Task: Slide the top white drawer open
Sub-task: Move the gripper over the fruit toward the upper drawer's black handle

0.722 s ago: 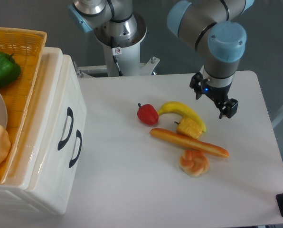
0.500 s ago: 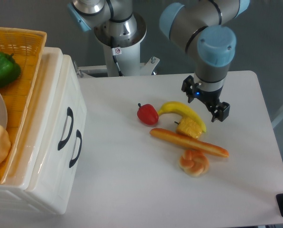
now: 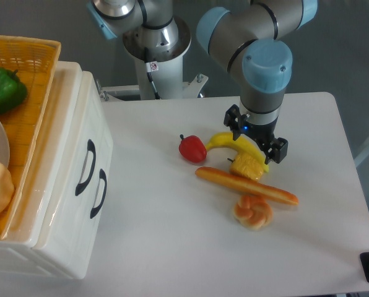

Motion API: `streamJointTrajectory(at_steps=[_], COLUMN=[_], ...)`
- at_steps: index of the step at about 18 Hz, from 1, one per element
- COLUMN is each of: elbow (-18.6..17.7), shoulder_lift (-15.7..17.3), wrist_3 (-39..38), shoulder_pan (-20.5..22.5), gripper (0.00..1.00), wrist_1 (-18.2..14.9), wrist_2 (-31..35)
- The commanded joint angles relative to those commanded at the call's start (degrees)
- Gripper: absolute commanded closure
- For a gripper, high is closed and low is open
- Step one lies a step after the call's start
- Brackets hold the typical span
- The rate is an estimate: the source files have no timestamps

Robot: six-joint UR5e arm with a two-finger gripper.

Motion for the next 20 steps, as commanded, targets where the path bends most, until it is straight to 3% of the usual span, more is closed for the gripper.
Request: streamJointTrajectory(at_steps=[4,9,14,20], elbow=[-0.1,0.0,0.0,0.9], shoulder_lift=[0.8,0.9,0.9,0.7], wrist_3=[-5.1,-22.0,-28.2,-38.4], shoulder_pan=[-1.9,-5.9,-6.8,-10.1], gripper=[0.00,0.00,0.00,0.00], wrist_1=[-1.4,-1.9,-5.2,-5.4], wrist_2=[-0.4,-1.9,-9.3,-11.4])
